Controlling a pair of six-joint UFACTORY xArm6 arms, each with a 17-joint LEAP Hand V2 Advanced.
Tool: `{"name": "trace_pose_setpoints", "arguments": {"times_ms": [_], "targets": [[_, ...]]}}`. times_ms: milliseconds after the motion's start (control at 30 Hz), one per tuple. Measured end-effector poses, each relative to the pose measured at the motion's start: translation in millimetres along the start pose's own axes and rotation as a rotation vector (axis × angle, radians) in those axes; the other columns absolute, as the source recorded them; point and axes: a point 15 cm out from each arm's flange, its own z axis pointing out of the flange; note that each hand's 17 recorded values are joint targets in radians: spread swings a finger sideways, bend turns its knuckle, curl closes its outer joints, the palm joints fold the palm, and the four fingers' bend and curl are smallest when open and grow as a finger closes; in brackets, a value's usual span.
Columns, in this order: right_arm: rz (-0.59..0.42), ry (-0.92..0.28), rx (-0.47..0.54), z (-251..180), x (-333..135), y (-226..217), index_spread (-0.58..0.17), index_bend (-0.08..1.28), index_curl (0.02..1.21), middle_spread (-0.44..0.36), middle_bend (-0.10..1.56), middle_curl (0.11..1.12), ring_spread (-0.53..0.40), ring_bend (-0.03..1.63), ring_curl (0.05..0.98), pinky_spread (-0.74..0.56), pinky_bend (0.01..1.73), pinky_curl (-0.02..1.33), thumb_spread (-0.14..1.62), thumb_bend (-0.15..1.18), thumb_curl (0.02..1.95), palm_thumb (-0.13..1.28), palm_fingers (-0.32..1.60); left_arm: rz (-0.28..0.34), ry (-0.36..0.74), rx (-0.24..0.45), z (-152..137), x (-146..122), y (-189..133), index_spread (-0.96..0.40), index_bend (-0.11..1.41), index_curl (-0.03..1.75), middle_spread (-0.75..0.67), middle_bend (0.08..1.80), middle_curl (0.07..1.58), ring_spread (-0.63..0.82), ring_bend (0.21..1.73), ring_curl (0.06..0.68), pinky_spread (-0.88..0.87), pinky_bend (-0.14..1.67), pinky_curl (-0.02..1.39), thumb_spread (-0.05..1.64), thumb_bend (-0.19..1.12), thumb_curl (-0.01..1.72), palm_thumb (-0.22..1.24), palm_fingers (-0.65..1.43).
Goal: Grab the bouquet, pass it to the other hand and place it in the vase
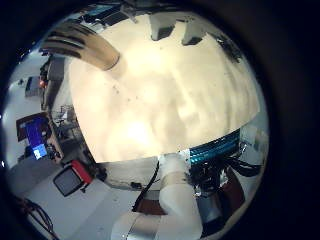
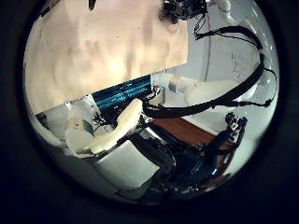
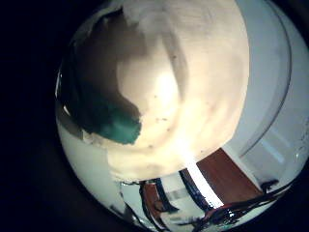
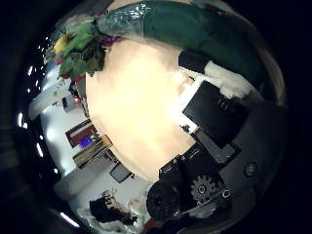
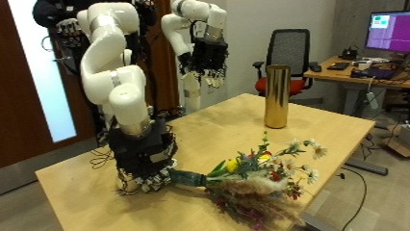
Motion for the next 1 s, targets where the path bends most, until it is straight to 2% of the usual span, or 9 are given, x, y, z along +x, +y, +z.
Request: {"name": "trace_pose_setpoints", "arguments": {"times_ms": [167,333,467,633,800,1000], "targets": [[-0.013,-0.019,-0.013,-25,11,19,-0.344,0.95,1.0,-0.172,1.27,0.79,-0.209,1.4,0.616,-0.24,1.4,0.63,0.86,0.03,0.65,1.22,1.14,-0.004,-0.003,0.001,0,-1,0,0.24,0.17,0.32,0.33,0.24,0.34,0.53,0.46,0.187,0.58,0.19,0.29,0.92,-0.03,0.31,0.46,0.21],[-0.069,-0.048,0.034,-64,15,39,-0.328,0.97,1.03,-0.153,1.3,0.78,-0.201,1.41,0.632,-0.22,1.39,0.67,0.82,0.01,0.71,1.23,1.12,-0.002,-0.005,0.016,-3,-1,-5,0.24,0.17,0.32,0.33,0.24,0.34,0.53,0.45,0.188,0.59,0.19,0.29,0.92,-0.03,0.31,0.46,0.21],[-0.151,-0.115,0.097,-100,-3,63,-0.32,0.97,1.04,-0.146,1.31,0.78,-0.198,1.42,0.637,-0.22,1.37,0.69,0.76,0.02,0.76,1.24,1.12,-0.011,0.0,0.068,-13,-6,-23,0.24,0.18,0.32,0.32,0.25,0.34,0.52,0.45,0.188,0.58,0.19,0.29,0.92,-0.03,0.31,0.45,0.22],[-0.225,-0.202,0.158,-134,-16,100,-0.314,0.96,1.05,-0.141,1.32,0.78,-0.197,1.42,0.642,-0.21,1.35,0.71,0.7,0.02,0.82,1.24,1.11,-0.048,0.081,0.141,-47,-6,-50,0.19,0.18,0.34,0.24,0.27,0.35,0.49,0.46,0.184,0.55,0.19,0.28,0.94,-0.03,0.31,0.45,0.3],[-0.295,-0.286,0.226,-167,-24,131,-0.311,0.96,1.06,-0.139,1.32,0.77,-0.196,1.43,0.644,-0.2,1.33,0.74,0.65,0.03,0.85,1.25,1.11,-0.079,0.092,0.19,-79,-14,-55,0.17,0.18,0.35,0.2,0.28,0.35,0.47,0.46,0.179,0.54,0.19,0.27,0.95,-0.03,0.31,0.46,0.33],[-0.398,-0.458,0.293,-193,-51,164,-0.309,0.96,1.06,-0.138,1.33,0.77,-0.195,1.43,0.646,-0.21,1.31,0.76,0.6,0.02,0.89,1.24,1.12,-0.107,0.124,0.229,-103,-21,-63,0.16,0.18,0.36,0.17,0.29,0.35,0.43,0.47,0.175,0.52,0.19,0.26,0.96,-0.03,0.31,0.46,0.35]]}}
